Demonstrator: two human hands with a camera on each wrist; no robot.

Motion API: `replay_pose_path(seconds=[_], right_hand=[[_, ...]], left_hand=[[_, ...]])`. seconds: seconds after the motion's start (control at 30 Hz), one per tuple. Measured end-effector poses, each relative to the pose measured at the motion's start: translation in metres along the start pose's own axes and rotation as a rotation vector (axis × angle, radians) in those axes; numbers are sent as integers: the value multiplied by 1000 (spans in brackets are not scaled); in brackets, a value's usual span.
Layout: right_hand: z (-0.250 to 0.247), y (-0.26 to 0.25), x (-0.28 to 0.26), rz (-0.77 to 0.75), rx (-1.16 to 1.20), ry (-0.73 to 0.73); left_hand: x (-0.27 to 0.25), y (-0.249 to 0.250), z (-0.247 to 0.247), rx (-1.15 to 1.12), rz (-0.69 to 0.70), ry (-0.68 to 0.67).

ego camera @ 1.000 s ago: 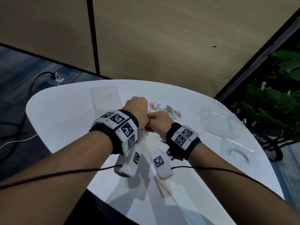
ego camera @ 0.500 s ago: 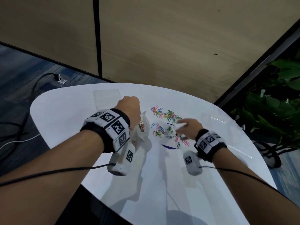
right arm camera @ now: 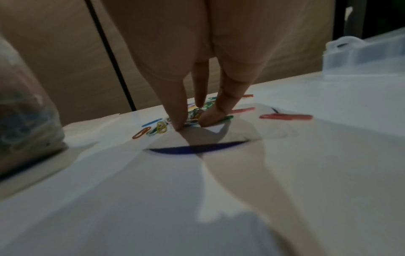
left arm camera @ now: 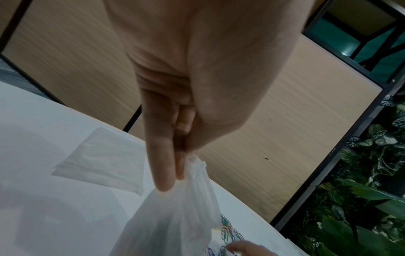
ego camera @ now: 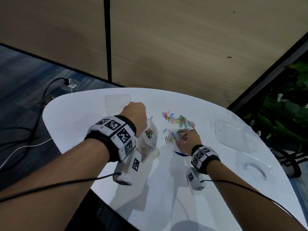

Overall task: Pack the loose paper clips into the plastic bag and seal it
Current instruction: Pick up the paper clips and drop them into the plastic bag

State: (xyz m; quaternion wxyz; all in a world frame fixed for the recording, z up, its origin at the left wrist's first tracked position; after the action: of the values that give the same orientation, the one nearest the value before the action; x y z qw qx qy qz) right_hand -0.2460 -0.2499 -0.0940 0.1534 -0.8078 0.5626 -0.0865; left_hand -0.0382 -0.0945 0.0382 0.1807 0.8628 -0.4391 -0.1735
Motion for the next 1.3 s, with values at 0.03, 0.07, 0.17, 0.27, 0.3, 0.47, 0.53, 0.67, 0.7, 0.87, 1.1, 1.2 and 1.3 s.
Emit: replay_pose_path(seconds=[0.03,0.07,0.17,0.27,0.3,0.47,0.53,0.67,0.7,0.87,1.1,1.2,1.3], right_hand=[[2,-8,1,-63,-40,-19],[4,-16,1,-135,-86,-34],[8,-37,3,-332,-184,-12],[7,-41,5,-331,-209,31],[6,-40,6,-318,-208,44],[-5,-26,12,-216,-185,56],[-12,-14,16,-168,-152,79],[-33,21,16,160,202,143],[-36,28,13,281,394,131],[-49,-21,-12,473,1263,-130],[-47,-97,-47,276,1205,-270],[-39,-114,-53,-10,885,-213],[-46,-128,-56,-211,630,-190]], left_hand=[[1,0,1,-2,0,1],[1,1,1,-4,1,3],[2,2,3,-14,0,1],[2,4,4,-25,3,0],[1,6,4,-25,6,0],[0,8,3,-28,13,3],[0,8,3,-30,11,6],[-1,11,3,-40,12,6],[-1,12,3,-47,10,7],[-3,22,7,-65,4,-1],[-8,36,9,-60,15,22],[-8,37,8,-60,24,31],[-7,35,7,-58,20,35]])
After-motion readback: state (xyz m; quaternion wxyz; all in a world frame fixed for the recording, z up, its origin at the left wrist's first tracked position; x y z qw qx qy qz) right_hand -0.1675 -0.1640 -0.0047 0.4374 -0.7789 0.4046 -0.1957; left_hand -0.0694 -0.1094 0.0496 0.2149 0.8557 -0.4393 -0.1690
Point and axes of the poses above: each hand's wrist, its own x-axis towards the middle knuckle, its own z-axis out of the palm, y = z × x, the point moved 8 cm from there along x, towards the middle knuckle, and after that the axes turned 12 degrees about y, right-handed, at the moved point
